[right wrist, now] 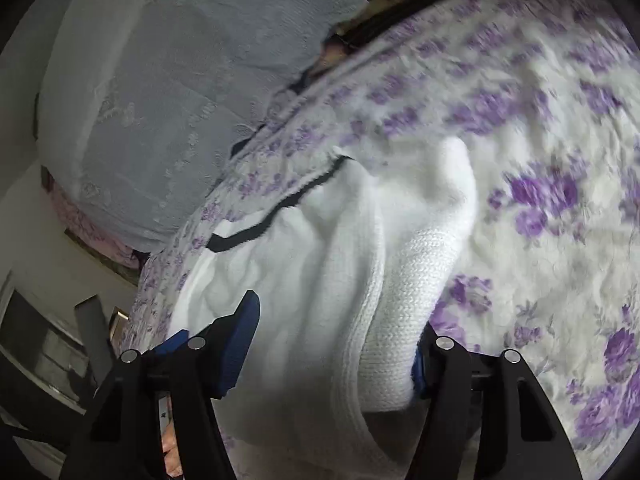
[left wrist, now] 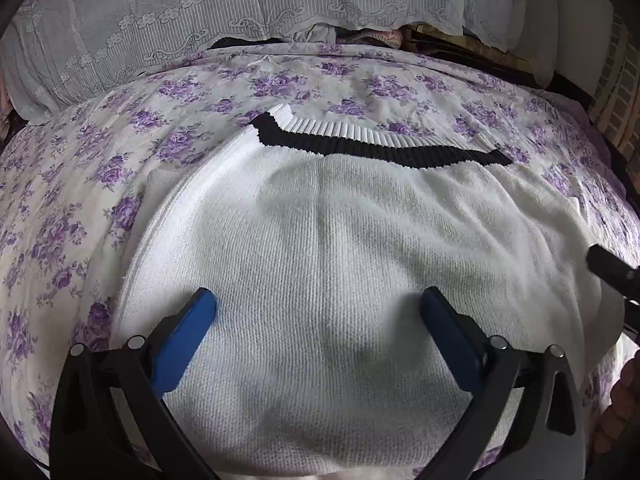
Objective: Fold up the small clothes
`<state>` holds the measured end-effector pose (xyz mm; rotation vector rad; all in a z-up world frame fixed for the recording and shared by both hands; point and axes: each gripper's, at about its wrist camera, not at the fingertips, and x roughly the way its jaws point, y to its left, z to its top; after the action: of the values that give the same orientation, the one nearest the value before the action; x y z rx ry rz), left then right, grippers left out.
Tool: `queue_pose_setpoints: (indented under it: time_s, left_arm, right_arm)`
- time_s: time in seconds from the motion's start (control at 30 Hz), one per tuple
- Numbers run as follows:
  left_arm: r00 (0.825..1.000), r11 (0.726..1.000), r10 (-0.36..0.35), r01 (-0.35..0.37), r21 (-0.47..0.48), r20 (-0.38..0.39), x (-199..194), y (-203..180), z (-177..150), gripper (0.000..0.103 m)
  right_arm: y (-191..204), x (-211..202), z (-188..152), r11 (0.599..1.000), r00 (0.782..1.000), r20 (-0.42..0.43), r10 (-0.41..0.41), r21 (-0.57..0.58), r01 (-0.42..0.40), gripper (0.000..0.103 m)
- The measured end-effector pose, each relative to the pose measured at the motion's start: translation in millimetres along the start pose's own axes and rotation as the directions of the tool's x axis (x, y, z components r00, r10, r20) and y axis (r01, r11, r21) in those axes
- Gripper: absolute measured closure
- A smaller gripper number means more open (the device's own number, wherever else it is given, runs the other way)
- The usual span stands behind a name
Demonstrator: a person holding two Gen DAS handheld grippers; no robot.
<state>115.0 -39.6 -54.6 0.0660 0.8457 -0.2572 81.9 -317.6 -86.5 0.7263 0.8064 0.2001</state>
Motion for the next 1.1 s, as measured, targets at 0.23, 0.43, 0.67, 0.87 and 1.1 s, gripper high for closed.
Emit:
queue_pose_setpoints:
  time_s: [0.23,0.43,0.67,0.87,1.1]
  left_arm:
    - [1.000,1.000,0.005,-0.005,0.004,0.004,-1,-1,-1,0.004]
    - [1.000,1.000,-0.004,0.005,0.007,-0.029,-7,10,4,0.004]
    - [1.000,1.000,-0.013,0.013,0.017,-0.010,2,15,3,0.004]
    - [0.999,0.999,-0.042,0.042,-0.008,-0.019,-3,21,3,0.004]
    - [0.999,0.999,-0.036,0.036,0.006,-0.015,-4,19,0,0.004]
  right_arm:
    - [-10,-3,-1,0.999,1.000,0.017,-0.014,0.034,0.013,0.068]
    - [-7,-1,0,0.999,0.999,0.030,-0.021,0.030,0.020,0.067]
    - [-5,-1,-1,0.999,0.999,0.035,-0.033,0.011,0.033,0.066]
    - [-2,-4,-1,0.999,0.997,0.070,-0.044,0.007,0.044,0.075]
    - [13,-12,2,0.996,0.989,0.114,-0.089,-0.019,0.092,0.078]
